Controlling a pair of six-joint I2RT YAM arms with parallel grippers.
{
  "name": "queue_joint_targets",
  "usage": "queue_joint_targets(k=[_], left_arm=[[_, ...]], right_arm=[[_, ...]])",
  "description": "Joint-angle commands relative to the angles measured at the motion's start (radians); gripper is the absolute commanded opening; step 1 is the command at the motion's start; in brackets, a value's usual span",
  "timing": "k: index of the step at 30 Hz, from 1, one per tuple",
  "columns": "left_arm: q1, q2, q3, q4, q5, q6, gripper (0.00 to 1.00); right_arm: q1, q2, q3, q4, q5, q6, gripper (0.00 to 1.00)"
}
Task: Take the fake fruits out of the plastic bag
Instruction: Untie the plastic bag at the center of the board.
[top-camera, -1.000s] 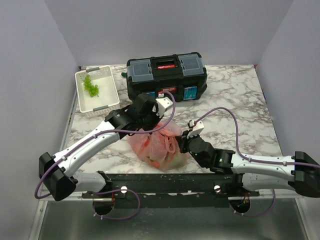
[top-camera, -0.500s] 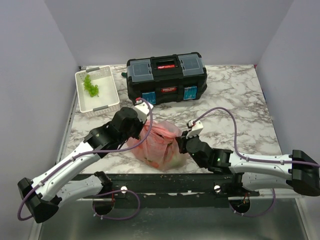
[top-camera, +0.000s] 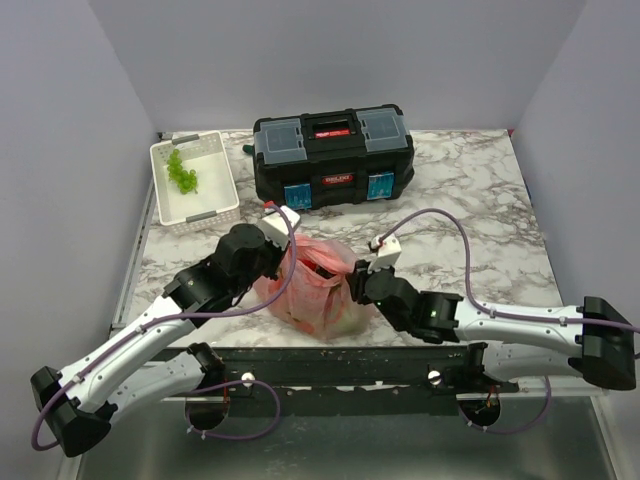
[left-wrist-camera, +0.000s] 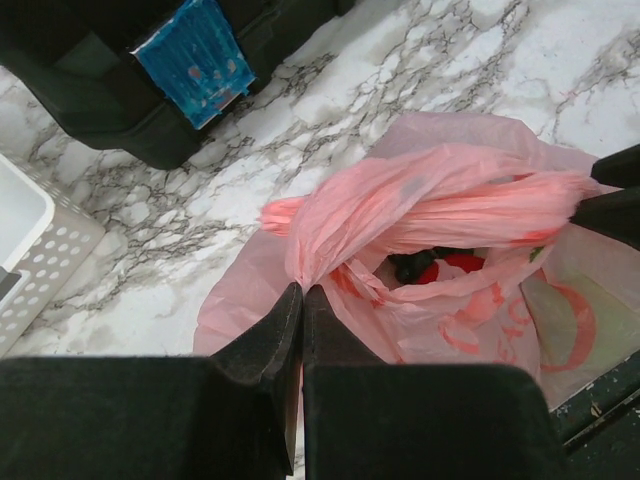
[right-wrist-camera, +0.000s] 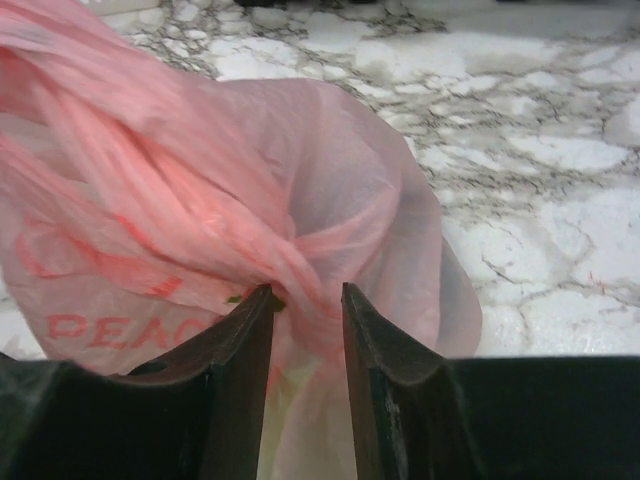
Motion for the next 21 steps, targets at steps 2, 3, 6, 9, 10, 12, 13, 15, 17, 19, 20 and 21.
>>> queue_joint_targets(k=[2, 3, 6, 9, 10, 12, 13, 15, 17, 19, 20, 21], left_arm=[[0.004, 0.038, 0.044, 0.004, 0.082, 0.009, 0.00], [0.003, 0.042, 0.046, 0.003, 0.085, 0.008, 0.00], [0.004, 0.046, 0.052, -0.005, 0.093, 0.006, 0.00], [0.005, 0.046, 0.048, 0.000, 0.085, 0.009, 0.00], [0.005, 0.048, 0.048, 0.000, 0.079, 0.009, 0.00], [0.006, 0.051, 0.052, -0.007, 0.076, 0.009, 0.00], [0.006, 0.051, 0.052, -0.008, 0.079, 0.009, 0.00], [0.005, 0.046, 0.048, 0.000, 0.076, 0.011, 0.00], [0.007, 0.049, 0.044, 0.005, 0.070, 0.015, 0.00], [0.007, 0.055, 0.053, -0.005, 0.075, 0.012, 0.00], [0.009, 0.056, 0.057, -0.008, 0.080, 0.012, 0.00], [0.009, 0.055, 0.055, -0.005, 0.080, 0.012, 0.00]], right_arm=[[0.001, 0.074, 0.160, -0.072, -0.088, -0.128, 0.41], [0.002, 0.092, 0.189, -0.086, -0.101, -0.141, 0.42], [0.002, 0.154, 0.263, -0.092, -0.134, -0.174, 0.44], [0.001, 0.201, 0.305, -0.063, -0.161, -0.194, 0.45], [0.002, 0.210, 0.317, -0.054, -0.172, -0.196, 0.45], [0.001, 0.224, 0.325, -0.013, -0.197, -0.206, 0.46], [0.003, 0.232, 0.327, -0.010, -0.197, -0.209, 0.48], [0.001, 0.247, 0.340, -0.009, -0.162, -0.195, 0.47], [0.002, 0.259, 0.352, -0.011, -0.133, -0.186, 0.46], [0.002, 0.270, 0.351, -0.009, -0.111, -0.187, 0.46], [0.003, 0.278, 0.352, -0.010, -0.103, -0.193, 0.46], [0.002, 0.287, 0.353, -0.008, -0.099, -0.197, 0.47]])
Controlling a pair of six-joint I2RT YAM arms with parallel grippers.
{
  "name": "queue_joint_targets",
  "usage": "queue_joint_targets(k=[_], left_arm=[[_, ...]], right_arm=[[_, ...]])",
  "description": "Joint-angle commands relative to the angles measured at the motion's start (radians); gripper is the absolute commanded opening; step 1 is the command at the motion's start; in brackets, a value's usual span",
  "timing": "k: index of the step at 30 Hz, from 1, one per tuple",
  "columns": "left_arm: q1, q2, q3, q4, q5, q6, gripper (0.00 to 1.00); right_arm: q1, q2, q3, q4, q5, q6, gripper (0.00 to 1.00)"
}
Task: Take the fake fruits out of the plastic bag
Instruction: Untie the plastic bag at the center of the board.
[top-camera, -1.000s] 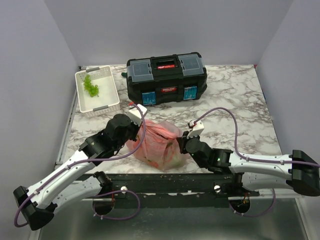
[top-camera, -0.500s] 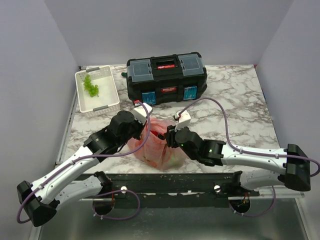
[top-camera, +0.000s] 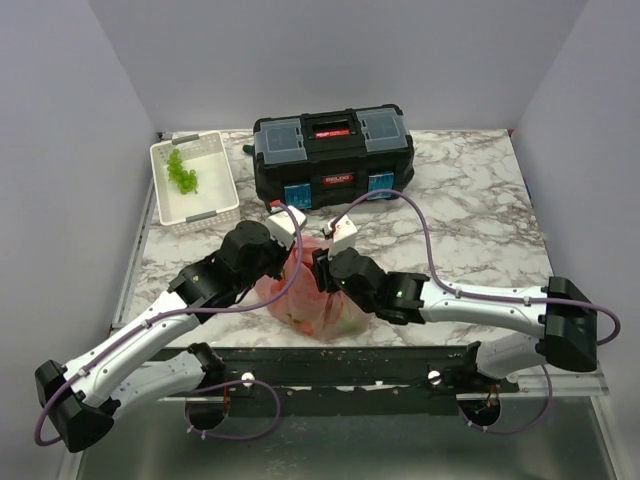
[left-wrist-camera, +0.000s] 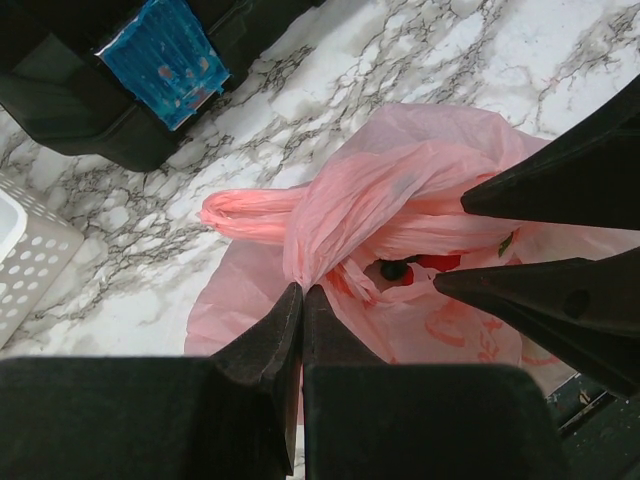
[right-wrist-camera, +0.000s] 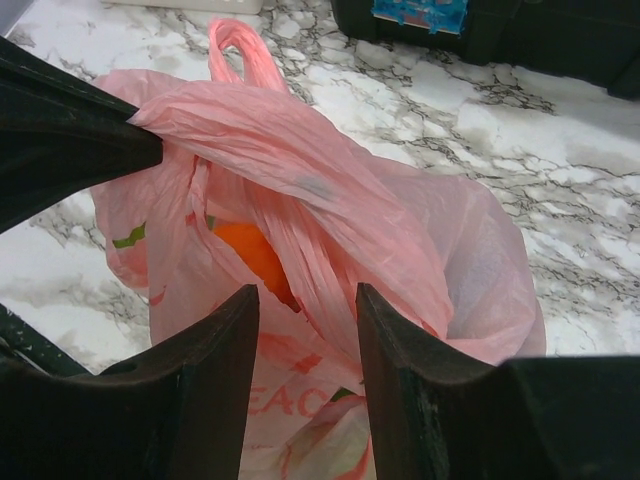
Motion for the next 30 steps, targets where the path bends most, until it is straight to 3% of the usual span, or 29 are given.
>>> queue_joint_targets(k=[1, 4, 6, 8, 9, 10, 17, 23, 30], left_arm=[[0.008, 0.002, 0.032, 0.005, 0.021, 0.008, 0.00], [0.011, 0.007, 0.035, 0.004, 0.036, 0.007, 0.00], [0.011, 0.002, 0.037, 0.007, 0.077, 0.006, 0.00], [0.012, -0.005, 0.041, 0.007, 0.122, 0.005, 0.00], [0.011, -0.004, 0.055, -0.013, 0.135, 0.001, 0.00], [0.010, -0.002, 0.074, -0.041, 0.141, -0.002, 0.00], [0.012, 0.030, 0.168, -0.183, 0.093, -0.039, 0.00], [0.013, 0.035, 0.150, -0.196, 0.148, -0.028, 0.00], [0.013, 0.018, 0.090, -0.128, 0.067, 0.005, 0.00]], right_arm=[[0.003, 0.040, 0.036, 0.018, 0.051, -0.022, 0.49], [0.002, 0.076, 0.049, 0.054, 0.065, -0.043, 0.53], [0.001, 0.103, 0.067, 0.061, 0.074, -0.068, 0.51], [-0.001, 0.121, 0.099, 0.036, 0.057, -0.078, 0.19], [0.000, 0.122, 0.114, 0.017, 0.043, -0.076, 0.09], [0.000, 0.118, 0.113, 0.002, 0.027, -0.073, 0.05], [-0.001, 0.036, 0.017, 0.076, 0.000, -0.062, 0.03], [-0.001, 0.004, -0.024, 0.076, 0.042, -0.050, 0.01], [0.000, -0.010, -0.050, 0.082, 0.030, -0.055, 0.01]])
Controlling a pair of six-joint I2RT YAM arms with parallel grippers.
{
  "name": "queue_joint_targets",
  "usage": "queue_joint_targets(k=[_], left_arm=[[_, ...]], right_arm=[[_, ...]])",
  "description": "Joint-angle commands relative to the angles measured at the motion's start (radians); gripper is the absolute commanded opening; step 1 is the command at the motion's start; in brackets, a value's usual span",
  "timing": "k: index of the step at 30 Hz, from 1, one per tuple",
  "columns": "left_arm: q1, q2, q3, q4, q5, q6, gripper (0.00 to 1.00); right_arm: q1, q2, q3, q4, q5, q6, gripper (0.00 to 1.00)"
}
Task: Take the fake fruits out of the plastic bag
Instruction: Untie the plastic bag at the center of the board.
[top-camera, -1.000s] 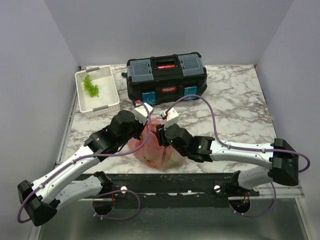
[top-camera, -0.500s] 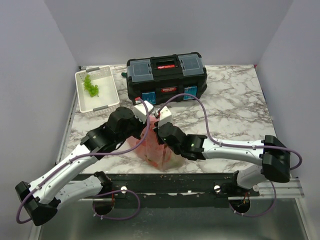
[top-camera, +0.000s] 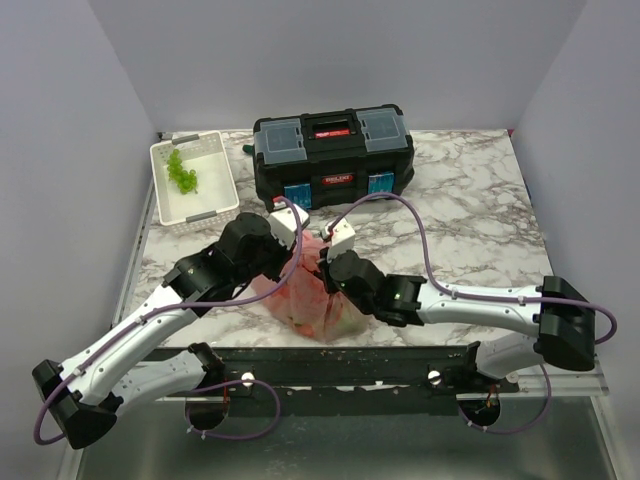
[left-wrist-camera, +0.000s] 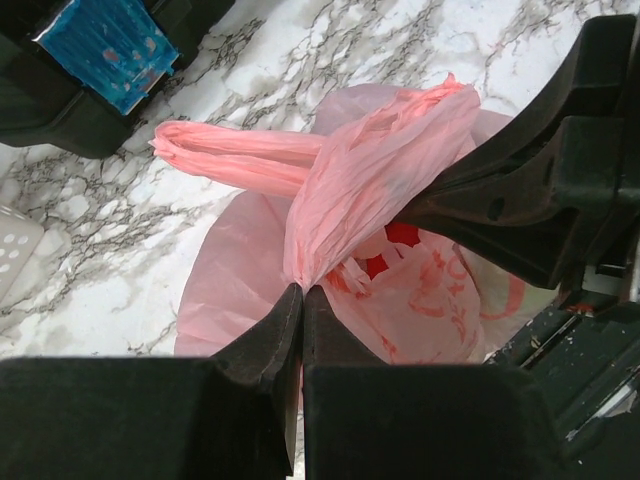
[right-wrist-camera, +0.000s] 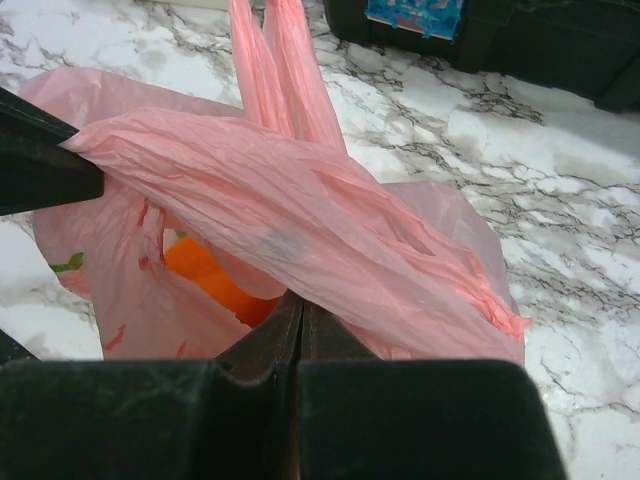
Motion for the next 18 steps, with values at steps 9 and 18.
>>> queue_joint_targets(k=[9, 18], left_arm=[[0.010, -0.031, -0.072, 0.080, -0.271, 0.029, 0.00], [0.012, -0.045, -0.070, 0.057, -0.257, 0.023, 0.00]], right_arm=[[0.000, -0.144, -0.148, 0.016, 0.135, 0.054, 0.01], [-0.001, -0.235, -0.223, -0.091, 0.286, 0.138, 0.01]])
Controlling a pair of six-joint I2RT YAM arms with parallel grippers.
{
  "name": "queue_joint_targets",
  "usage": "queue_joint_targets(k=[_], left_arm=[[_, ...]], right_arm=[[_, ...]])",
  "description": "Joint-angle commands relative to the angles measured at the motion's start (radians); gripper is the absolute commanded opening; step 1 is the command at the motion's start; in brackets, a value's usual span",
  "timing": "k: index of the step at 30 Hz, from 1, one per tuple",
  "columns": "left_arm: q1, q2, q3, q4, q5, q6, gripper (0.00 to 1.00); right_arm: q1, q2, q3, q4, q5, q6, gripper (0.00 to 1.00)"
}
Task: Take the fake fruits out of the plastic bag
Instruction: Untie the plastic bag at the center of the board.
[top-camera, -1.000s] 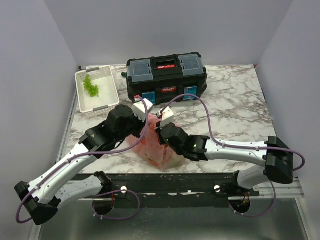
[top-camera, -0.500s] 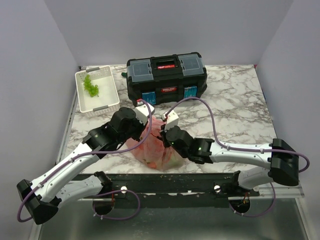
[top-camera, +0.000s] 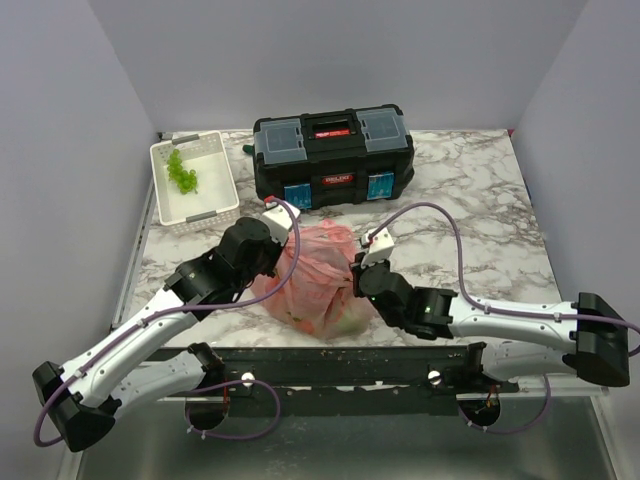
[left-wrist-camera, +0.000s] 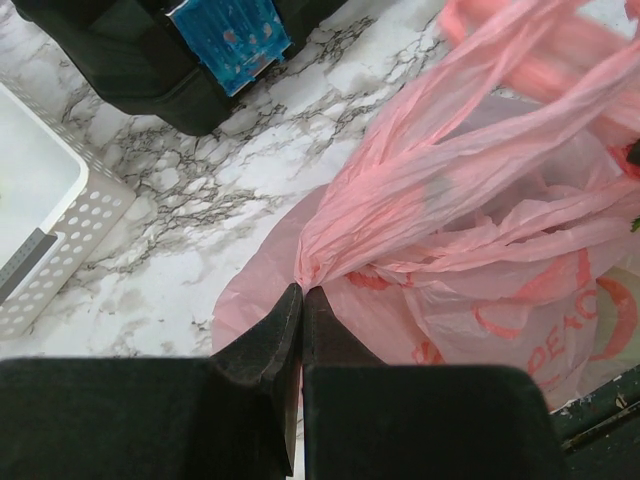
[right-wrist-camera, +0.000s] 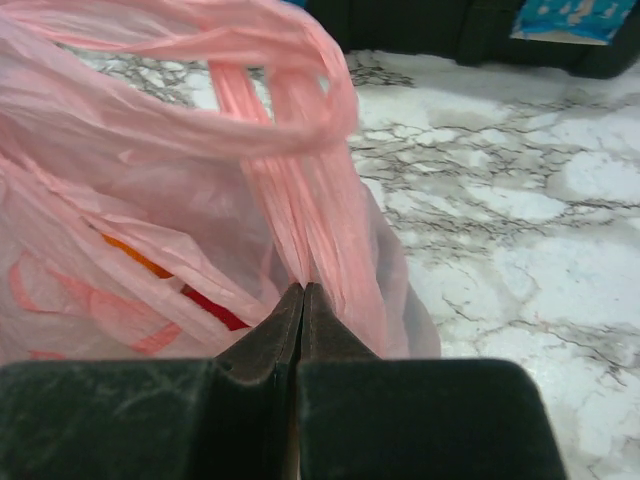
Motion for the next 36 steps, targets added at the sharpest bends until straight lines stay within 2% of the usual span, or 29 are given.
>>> queue_joint_targets(k=[1, 5, 13, 23, 29, 36], left_arm=[[0.006, -0.025, -0.007, 0.008, -0.037, 0.009, 0.00], [0.012, -0.038, -0.022, 0.031, -0.075, 0.014, 0.00], [0.052, -0.032, -0.021, 0.027, -0.098, -0.043, 0.00], [0.056, -0.096, -0.106, 0.124, -0.096, 0.014, 0.00], [0.058, -0.129, -0.149, 0.174, -0.153, 0.000, 0.00], [0.063, -0.138, -0.143, 0.190, -0.096, -0.007, 0.00]], right_arm=[[-0.001, -0.031, -0.017, -0.110, 0.141, 0.082, 0.01], [0.000, -0.056, -0.021, -0.202, 0.192, 0.166, 0.01], [-0.004, -0.064, -0.015, -0.456, 0.278, 0.470, 0.01], [-0.006, -0.060, 0.001, -0.628, 0.320, 0.592, 0.01], [-0.007, -0.050, 0.020, -0.610, 0.275, 0.603, 0.01], [-0.007, 0.022, 0.063, -0.482, 0.207, 0.449, 0.01]])
